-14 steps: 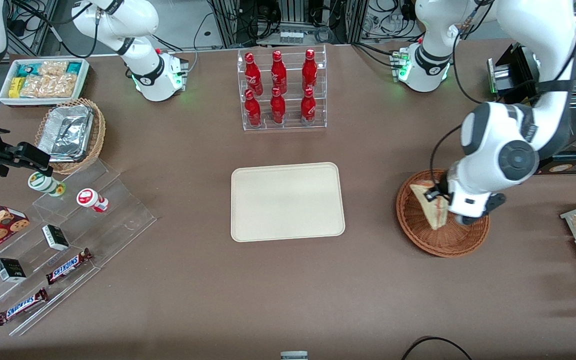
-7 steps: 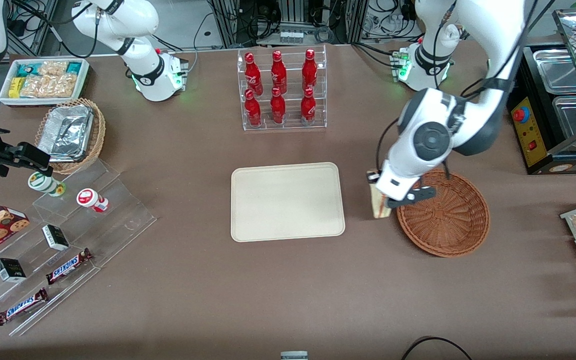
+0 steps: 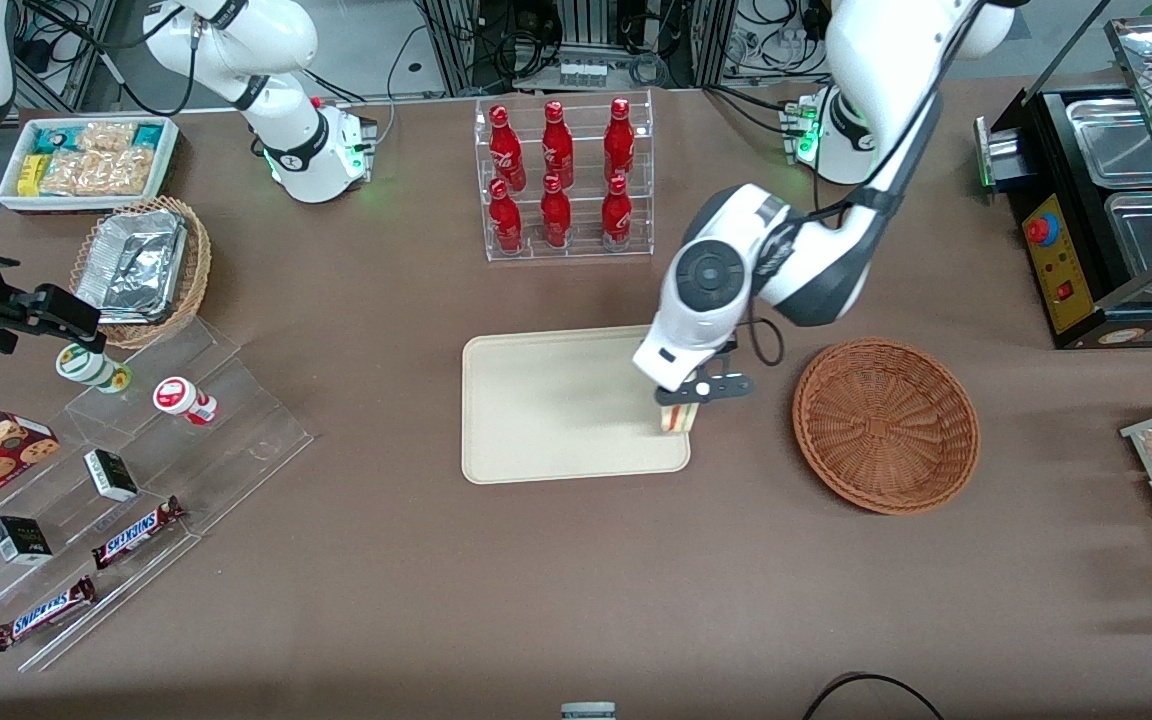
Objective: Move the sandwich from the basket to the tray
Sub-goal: 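Carry the sandwich with the left gripper over the cream tray, then lower the sandwich onto the tray and open the left gripper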
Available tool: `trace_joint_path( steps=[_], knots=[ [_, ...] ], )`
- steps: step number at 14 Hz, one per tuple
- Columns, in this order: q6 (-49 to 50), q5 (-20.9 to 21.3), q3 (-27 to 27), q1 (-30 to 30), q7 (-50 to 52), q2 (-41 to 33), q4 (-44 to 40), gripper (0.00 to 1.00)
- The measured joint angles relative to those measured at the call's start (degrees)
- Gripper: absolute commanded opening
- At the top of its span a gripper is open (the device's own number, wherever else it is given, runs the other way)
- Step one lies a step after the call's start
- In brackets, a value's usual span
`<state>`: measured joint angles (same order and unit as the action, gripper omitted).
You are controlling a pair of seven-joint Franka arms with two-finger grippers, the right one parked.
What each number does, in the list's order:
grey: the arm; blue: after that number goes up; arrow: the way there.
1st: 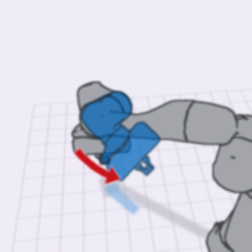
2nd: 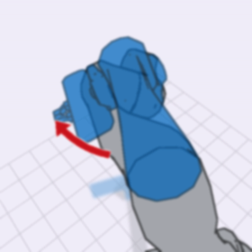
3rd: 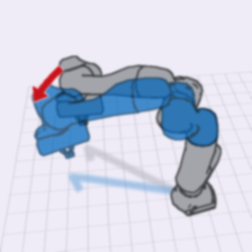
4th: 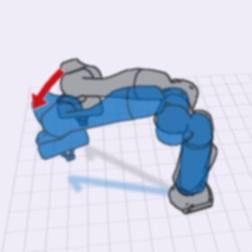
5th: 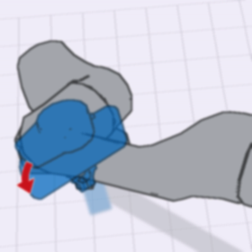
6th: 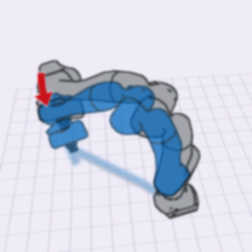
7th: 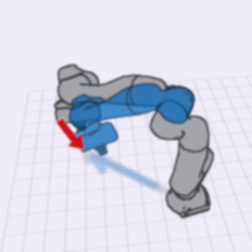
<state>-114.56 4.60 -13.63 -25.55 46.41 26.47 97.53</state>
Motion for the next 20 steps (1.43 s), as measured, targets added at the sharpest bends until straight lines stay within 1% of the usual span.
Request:
trace_joint_path(
  steps=[2, 8, 10, 12, 15, 20],
  knots=[
    [-0.1, 0.9, 0.0, -2.3, 3.4, 3.4, -3.3, 0.00],
    [-0.1, 1.1, 0.1, -7.4, 10.6, 11.7, -12.8, 0.00],
    [-0.1, 2.3, 0.2, -8.7, 12.7, 13.8, -15.2, 0.00],
    [-0.1, 3.0, 0.2, -10.0, 14.5, 15.7, -17.1, 0.00],
    [-0.1, 3.1, 0.2, -11.3, 16.1, 18.1, -19.8, 0.00],
    [-0.1, 3.1, 0.2, -12.3, 17.3, 19.1, -20.7, 0.00]
  ],
)
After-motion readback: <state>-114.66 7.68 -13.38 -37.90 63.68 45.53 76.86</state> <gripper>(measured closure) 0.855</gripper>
